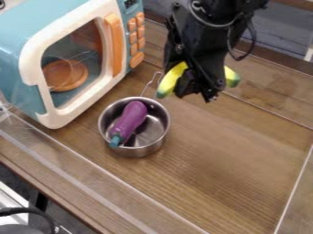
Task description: Put the banana in the silver pot
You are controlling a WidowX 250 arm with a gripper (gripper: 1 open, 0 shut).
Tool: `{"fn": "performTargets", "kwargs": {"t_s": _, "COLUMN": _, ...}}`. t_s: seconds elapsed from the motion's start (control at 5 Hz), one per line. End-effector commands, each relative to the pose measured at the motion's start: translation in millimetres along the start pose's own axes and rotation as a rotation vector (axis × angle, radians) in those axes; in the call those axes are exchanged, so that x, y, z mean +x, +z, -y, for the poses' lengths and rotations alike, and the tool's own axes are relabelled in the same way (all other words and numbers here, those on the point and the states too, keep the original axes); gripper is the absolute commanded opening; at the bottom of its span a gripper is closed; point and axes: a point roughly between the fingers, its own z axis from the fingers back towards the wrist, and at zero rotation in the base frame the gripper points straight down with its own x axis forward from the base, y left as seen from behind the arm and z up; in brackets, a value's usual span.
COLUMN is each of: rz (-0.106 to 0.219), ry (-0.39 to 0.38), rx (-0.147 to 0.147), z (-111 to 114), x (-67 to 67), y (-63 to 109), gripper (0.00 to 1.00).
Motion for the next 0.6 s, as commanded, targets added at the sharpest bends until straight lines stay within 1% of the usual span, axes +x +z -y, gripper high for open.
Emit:
{"fn": "performTargets", "kwargs": {"t_s": 0.0, "rz": 0.026, "ry": 0.007, "rx": 0.020, "z": -2.1, "x": 2.9, "y": 4.8, "gripper": 0.00}}
{"fn": "performTargets", "kwargs": {"t_s": 0.4, "rz": 0.025, "ry": 0.020, "rx": 0.031, "z": -3.0, "x": 2.3, "y": 2.5, "gripper": 0.00}}
